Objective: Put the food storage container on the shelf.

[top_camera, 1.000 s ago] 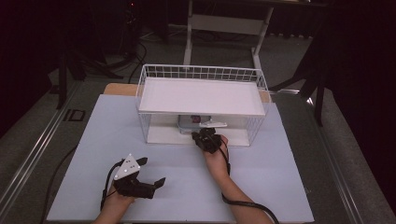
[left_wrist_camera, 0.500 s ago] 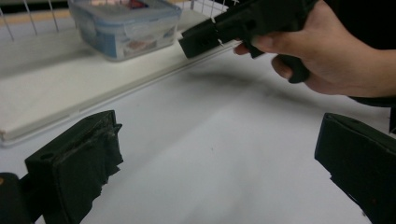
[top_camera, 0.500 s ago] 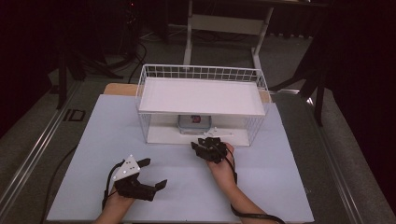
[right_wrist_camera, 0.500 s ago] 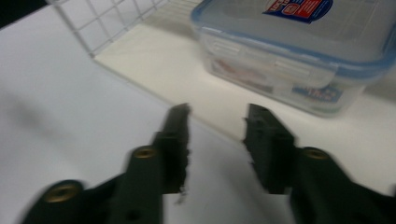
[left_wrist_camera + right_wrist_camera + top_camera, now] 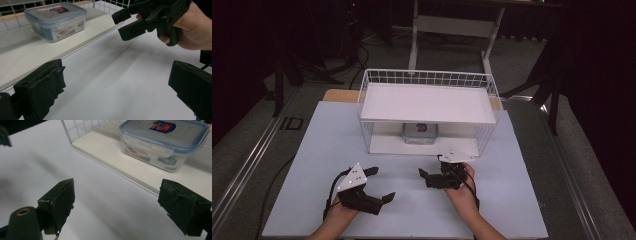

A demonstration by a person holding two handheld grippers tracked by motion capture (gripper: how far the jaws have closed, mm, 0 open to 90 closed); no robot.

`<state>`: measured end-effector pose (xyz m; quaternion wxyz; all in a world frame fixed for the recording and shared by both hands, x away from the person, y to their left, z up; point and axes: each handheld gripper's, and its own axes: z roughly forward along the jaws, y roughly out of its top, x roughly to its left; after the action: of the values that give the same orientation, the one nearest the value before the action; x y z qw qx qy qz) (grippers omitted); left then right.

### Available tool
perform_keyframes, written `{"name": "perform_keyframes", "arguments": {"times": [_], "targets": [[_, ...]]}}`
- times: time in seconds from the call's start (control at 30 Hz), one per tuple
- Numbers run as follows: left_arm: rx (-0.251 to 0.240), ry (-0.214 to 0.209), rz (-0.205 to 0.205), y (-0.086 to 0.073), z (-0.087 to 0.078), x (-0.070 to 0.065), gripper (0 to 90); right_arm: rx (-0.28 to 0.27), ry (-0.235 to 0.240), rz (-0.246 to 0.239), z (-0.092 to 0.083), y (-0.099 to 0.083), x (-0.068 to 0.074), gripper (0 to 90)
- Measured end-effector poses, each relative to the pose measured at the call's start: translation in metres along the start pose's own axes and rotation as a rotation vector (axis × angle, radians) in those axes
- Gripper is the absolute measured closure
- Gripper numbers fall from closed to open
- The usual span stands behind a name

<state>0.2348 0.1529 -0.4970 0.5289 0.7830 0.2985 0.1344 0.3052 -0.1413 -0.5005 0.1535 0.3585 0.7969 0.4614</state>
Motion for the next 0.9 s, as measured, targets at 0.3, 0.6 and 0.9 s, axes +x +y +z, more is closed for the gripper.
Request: {"name": "perform_keyframes", "arguments": {"times": [0.3, 0.6, 0.9], "targets": [[-0.005, -0.015, 0.014, 0.007, -0.003, -0.005, 1.1, -0.024, 0.037, 0.037, -0.022, -0.005, 0.003, 14.3], [-0.002, -0.004, -0.024, -0.003, -0.013, 0.004, 1.1, -0.036, 0.037, 0.058, -0.039, -0.017, -0.006, 14.4], [-0.006, 0.021, -0.057, -0.012, -0.028, 0.014, 1.1, -0.040, 0.030, 0.048, -0.059, -0.022, -0.013, 14.5]]}}
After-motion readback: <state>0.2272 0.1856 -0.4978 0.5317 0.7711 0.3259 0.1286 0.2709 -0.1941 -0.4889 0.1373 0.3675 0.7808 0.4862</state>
